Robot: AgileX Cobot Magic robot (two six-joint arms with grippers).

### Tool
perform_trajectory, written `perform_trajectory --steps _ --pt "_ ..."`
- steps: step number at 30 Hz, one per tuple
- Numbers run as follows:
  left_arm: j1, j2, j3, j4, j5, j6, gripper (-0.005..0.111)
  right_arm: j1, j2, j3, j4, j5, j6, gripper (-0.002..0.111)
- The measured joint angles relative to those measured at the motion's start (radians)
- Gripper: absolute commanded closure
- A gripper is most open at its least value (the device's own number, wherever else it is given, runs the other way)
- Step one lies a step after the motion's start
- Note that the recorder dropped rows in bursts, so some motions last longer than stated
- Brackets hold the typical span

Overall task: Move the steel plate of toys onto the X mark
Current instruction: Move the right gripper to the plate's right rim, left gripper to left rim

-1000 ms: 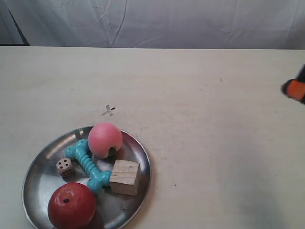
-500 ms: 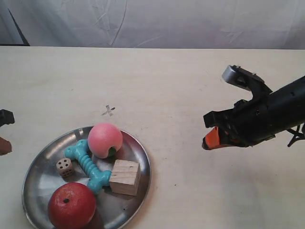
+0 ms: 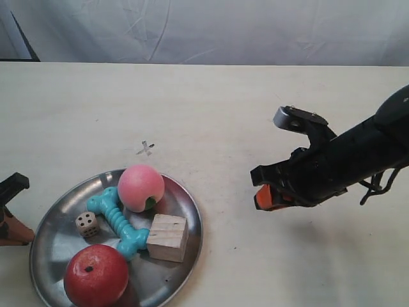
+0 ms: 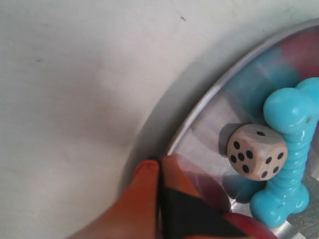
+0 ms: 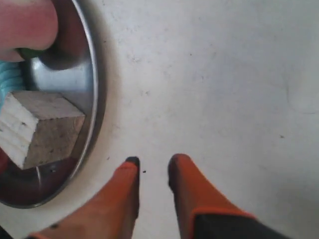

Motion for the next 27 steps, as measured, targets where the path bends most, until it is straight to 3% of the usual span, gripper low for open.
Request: perform_trajectory --steps 4,12,22,27 --pt "0.000 0.004 0.000 0.004 -0.008 0.000 0.098 0.002 0.060 0.000 0.035 -0.003 -0.002 0.069" --pt "0.000 0.004 0.000 0.025 -0.032 0.000 0.063 0.002 0.129 0.000 0.048 -0.003 -0.010 0.069" --pt "0.000 0.004 0.000 0.030 -0.035 0.002 0.065 0.005 0.198 -0.004 0.272 0.028 -0.200 0.069" --pt "0.000 0.004 0.021 0.032 -0.043 0.002 0.065 0.054 0.263 -0.040 0.301 0.033 -0.222 0.069"
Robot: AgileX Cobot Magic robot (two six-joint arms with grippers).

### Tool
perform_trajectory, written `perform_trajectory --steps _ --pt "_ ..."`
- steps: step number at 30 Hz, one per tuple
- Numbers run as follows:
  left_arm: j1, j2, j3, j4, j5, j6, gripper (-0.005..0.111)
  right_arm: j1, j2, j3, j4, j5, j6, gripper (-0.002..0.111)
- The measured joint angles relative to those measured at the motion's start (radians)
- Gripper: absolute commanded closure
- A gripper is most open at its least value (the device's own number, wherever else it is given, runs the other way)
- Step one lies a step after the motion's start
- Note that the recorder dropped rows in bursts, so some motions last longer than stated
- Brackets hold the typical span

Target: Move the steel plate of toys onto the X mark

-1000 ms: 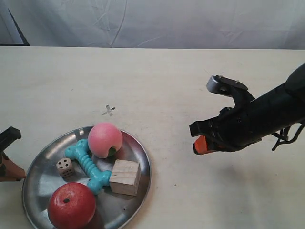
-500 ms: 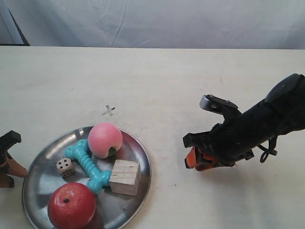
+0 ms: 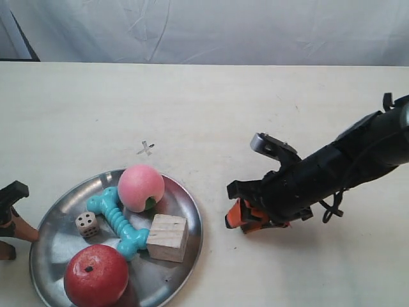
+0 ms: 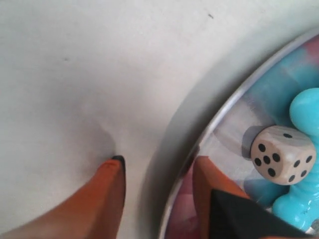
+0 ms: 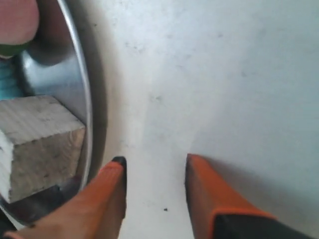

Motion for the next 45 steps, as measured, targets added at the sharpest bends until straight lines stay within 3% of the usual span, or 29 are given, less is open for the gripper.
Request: perform_trajectory --steps 9,19,27,29,32,35,38,45 --pt "0.000 0.000 0.000 -0.007 0.000 0.015 0.065 0.137 0.080 -0.107 0.051 -0.007 0.024 0.069" --pt "0.000 0.000 0.011 -0.028 -0.021 0.029 0.065 0.164 0.086 -0.120 0.067 -0.035 0.042 0.069" --pt "-0.107 0.046 0.011 -0.058 -0.021 0.042 0.065 0.164 0.086 -0.122 0.066 -0.039 0.063 0.069" --pt "-0.115 0.052 0.009 -0.060 -0.016 0.042 0.069 0.164 0.086 -0.122 0.053 -0.039 0.083 0.069" --pt "-0.117 0.059 0.007 -0.060 -0.016 0.042 0.088 0.164 0.086 -0.126 0.036 -0.039 0.105 0.070" --pt "-0.119 0.066 0.007 -0.058 -0.023 0.042 0.107 0.166 0.087 -0.126 0.029 -0.039 0.116 0.086" --pt "-0.123 0.072 0.009 -0.053 -0.013 0.060 0.107 0.166 0.089 -0.126 0.014 -0.052 0.122 0.109" --pt "-0.123 0.074 0.010 -0.057 -0.012 0.069 0.107 0.166 0.091 -0.126 0.012 -0.063 0.148 0.109"
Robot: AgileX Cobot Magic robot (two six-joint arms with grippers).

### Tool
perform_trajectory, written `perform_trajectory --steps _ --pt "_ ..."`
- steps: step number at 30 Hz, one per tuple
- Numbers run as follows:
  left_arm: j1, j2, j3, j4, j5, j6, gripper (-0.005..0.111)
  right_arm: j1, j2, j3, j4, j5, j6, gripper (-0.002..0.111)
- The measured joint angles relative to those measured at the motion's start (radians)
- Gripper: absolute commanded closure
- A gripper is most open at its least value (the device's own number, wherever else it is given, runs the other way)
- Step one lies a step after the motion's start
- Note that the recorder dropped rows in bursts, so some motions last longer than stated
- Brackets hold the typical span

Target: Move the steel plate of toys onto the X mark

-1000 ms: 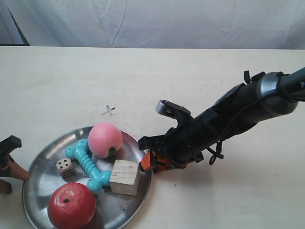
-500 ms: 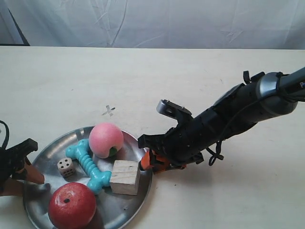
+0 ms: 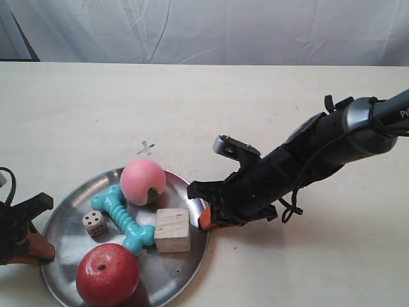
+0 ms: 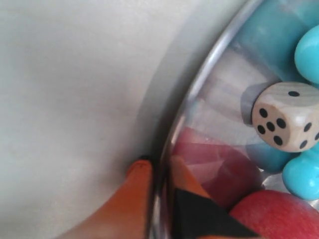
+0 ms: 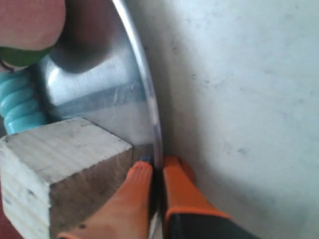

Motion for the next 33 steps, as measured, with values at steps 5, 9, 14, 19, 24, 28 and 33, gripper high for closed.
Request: perform_trajectory --steps 5,9,14,19,24,28,33 --pt "0.000 0.003 -0.040 0.019 0.014 0.000 0.107 0.000 0.010 -0.037 -0.033 0.006 0.053 0.109" --pt "0.000 0.008 -0.106 0.025 0.031 -0.002 0.107 0.000 0.021 -0.112 -0.157 -0.002 0.187 0.109" --pt "-0.004 0.016 -0.256 0.027 0.054 -0.020 0.107 0.000 0.021 -0.265 -0.405 0.002 0.441 0.109" --pt "-0.006 0.095 -0.401 0.017 0.074 -0.034 0.107 -0.022 0.068 -0.430 -0.524 0.051 0.561 0.109" --pt "-0.044 0.233 -0.574 0.009 0.094 -0.036 0.107 -0.086 0.227 -0.614 -0.529 0.157 0.590 0.109" --pt "-0.097 0.334 -0.676 0.022 0.066 -0.038 0.107 -0.115 0.295 -0.684 -0.554 0.193 0.630 0.109" --pt "-0.108 0.406 -0.689 0.024 0.058 -0.018 0.106 -0.118 0.296 -0.688 -0.587 0.209 0.637 0.109"
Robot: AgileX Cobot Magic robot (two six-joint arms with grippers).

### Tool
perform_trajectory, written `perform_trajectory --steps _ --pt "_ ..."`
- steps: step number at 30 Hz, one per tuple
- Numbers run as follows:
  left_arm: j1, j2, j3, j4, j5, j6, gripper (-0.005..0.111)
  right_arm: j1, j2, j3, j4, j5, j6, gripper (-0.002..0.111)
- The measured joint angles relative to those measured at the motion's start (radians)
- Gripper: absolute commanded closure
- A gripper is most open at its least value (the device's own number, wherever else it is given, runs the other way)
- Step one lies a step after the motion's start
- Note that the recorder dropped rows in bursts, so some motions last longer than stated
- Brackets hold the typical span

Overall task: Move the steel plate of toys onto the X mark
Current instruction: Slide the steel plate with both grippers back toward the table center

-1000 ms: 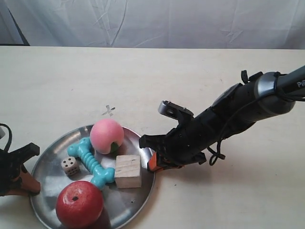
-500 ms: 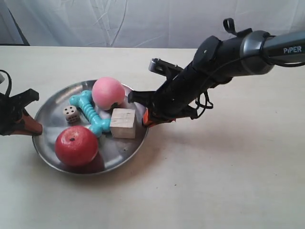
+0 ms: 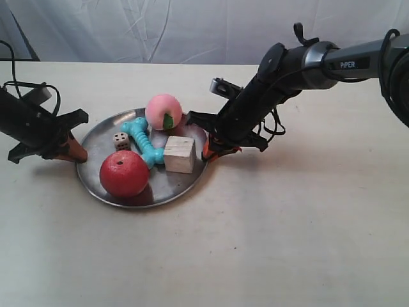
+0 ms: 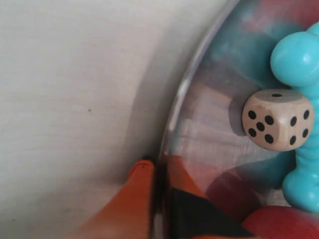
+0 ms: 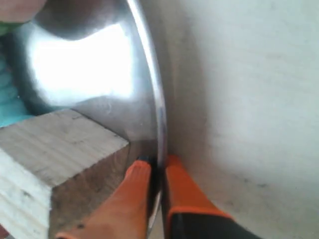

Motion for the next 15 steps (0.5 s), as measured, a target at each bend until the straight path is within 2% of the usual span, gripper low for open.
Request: perform_trajectory --steps 2,4,5,7,11,15 --pt "0.000 0.002 -0.004 0.024 -0.002 0.002 0.097 0.000 0.000 -0.002 -0.010 0.004 0.001 0.104" --pt "0.000 0.002 -0.004 0.031 -0.010 0.002 0.085 0.000 0.000 -0.002 -0.015 0.011 0.003 0.085" --pt "0.000 0.002 -0.004 0.029 -0.014 0.002 0.076 0.005 0.000 -0.002 -0.022 0.017 -0.004 0.070" --pt "0.000 0.002 -0.012 0.027 -0.037 0.002 0.069 0.013 0.000 -0.004 -0.036 0.037 -0.016 0.062" --pt "0.000 0.002 -0.014 0.018 -0.041 0.002 0.066 0.015 -0.004 -0.006 -0.035 0.040 -0.018 0.065" --pt "0.000 0.000 -0.016 0.018 -0.041 0.002 0.067 0.016 -0.011 -0.006 -0.084 0.056 0.013 0.077"
